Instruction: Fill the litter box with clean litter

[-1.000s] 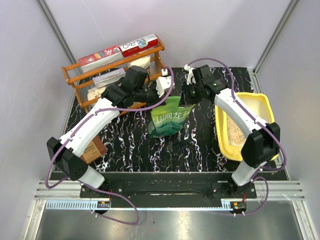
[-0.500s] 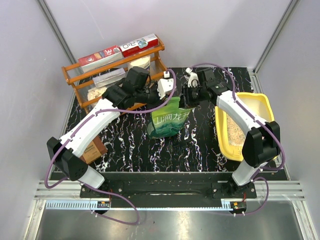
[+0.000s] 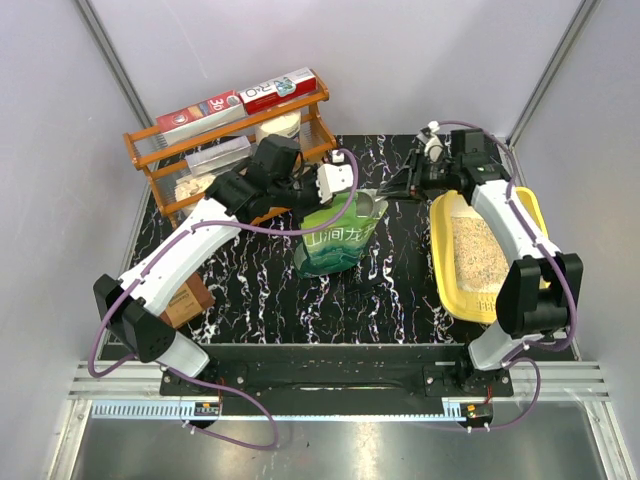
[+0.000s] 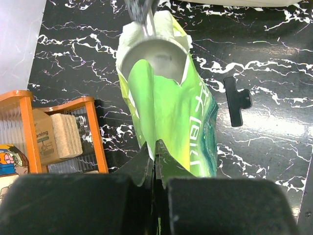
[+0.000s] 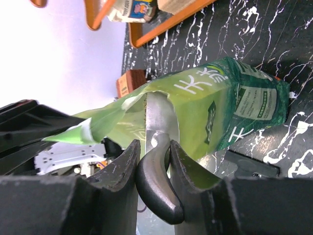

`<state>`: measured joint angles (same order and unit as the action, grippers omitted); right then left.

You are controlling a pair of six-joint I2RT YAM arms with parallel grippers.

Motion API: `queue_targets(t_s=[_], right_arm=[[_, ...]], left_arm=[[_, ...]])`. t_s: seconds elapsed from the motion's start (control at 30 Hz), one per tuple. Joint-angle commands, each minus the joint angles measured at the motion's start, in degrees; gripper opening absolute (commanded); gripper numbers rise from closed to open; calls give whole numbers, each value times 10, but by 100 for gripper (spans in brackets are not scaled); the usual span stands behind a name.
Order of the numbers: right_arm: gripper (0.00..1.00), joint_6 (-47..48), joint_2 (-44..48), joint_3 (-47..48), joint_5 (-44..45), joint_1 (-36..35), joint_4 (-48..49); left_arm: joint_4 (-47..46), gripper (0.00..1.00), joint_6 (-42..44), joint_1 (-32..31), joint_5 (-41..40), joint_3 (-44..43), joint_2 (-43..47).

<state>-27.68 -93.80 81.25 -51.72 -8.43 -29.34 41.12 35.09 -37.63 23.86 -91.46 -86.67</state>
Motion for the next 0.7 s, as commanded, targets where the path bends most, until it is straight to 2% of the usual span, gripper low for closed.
queue_targets(t_s=[0.0, 0.13, 0.27, 0.47, 0.5, 0.53, 0.57, 0.6, 0.67], right_arm=[[0, -53, 70, 0, -121, 40, 32], [0, -58, 104, -23, -128, 69, 21], [0, -112, 74, -80, -121, 71, 95], [0, -42, 78, -36, -142, 107, 17], [0, -60, 74, -63, -139, 104, 37], [0, -129, 64, -79, -137, 104, 102], [0, -154, 57, -88, -142, 104, 118], [0, -162, 53, -75, -152, 122, 116], [0, -101, 68, -42, -171, 149, 43]], left_arm=[[-39, 0, 25, -10, -1, -15, 44], [-35, 0, 25, -15, -3, -22, 46], [-35, 0, 27, -17, -7, -33, 43], [-34, 0, 32, -19, -14, -30, 50], [-34, 0, 33, -19, -14, -28, 53], [-34, 0, 32, -19, -14, -28, 53], [-34, 0, 34, -19, -14, -26, 52], [-35, 0, 31, -19, -15, -27, 50], [-34, 0, 28, -19, -14, -29, 49]])
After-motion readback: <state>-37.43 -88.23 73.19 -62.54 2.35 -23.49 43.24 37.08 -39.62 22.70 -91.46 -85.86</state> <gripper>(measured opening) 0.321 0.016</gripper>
